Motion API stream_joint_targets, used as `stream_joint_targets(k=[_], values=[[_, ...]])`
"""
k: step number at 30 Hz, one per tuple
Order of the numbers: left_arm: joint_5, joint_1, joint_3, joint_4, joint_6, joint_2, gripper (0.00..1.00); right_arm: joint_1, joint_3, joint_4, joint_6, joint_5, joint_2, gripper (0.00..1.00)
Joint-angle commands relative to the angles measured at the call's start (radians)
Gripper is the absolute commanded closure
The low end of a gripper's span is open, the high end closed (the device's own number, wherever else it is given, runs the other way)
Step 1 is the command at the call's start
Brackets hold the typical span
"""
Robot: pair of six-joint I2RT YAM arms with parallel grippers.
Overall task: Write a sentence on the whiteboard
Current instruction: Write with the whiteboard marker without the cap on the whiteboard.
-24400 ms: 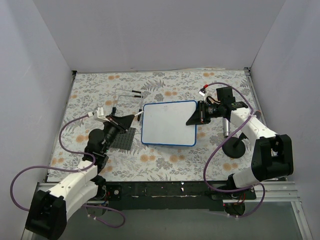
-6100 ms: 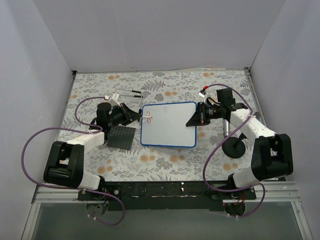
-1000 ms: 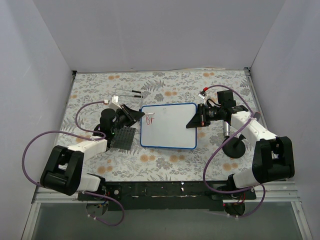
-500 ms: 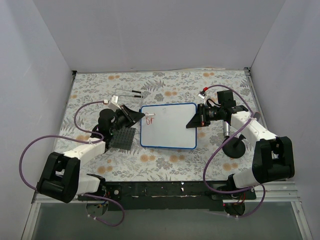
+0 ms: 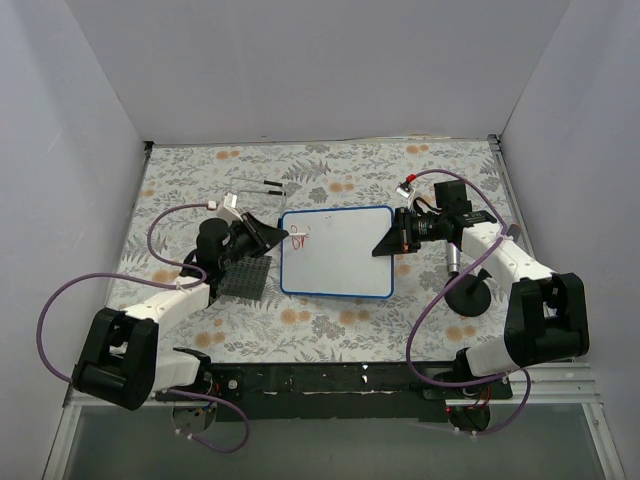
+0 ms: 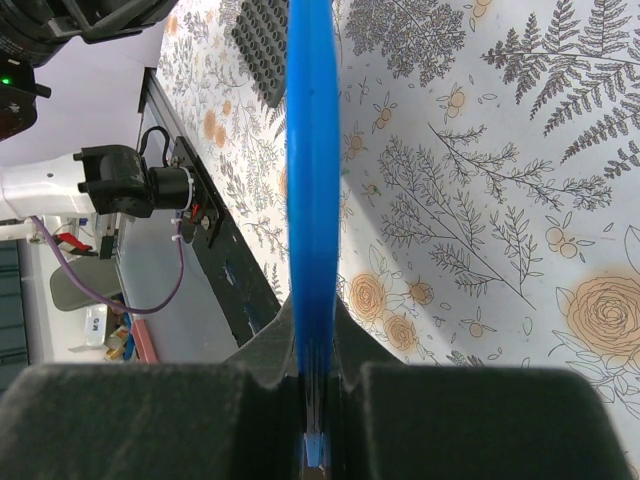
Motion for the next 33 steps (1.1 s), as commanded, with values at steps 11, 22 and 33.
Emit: stream_joint_targets(k=[11, 22, 33], values=[[0.006, -0.005, 0.052, -0.003, 0.030, 0.068, 1.00, 0.001, -0.004, 0.022, -0.039, 0.022, -0.027, 0.99], [0.055, -0.006, 0.065, 0.020, 0.012, 0.091, 1.00, 0.001, -0.004, 0.024, -0.039, 0.022, -0.027, 0.99], [0.042, -0.006, 0.013, -0.013, 0.016, 0.053, 1.00, 0.001, -0.004, 0.022, -0.039, 0.020, -0.029, 0.99]])
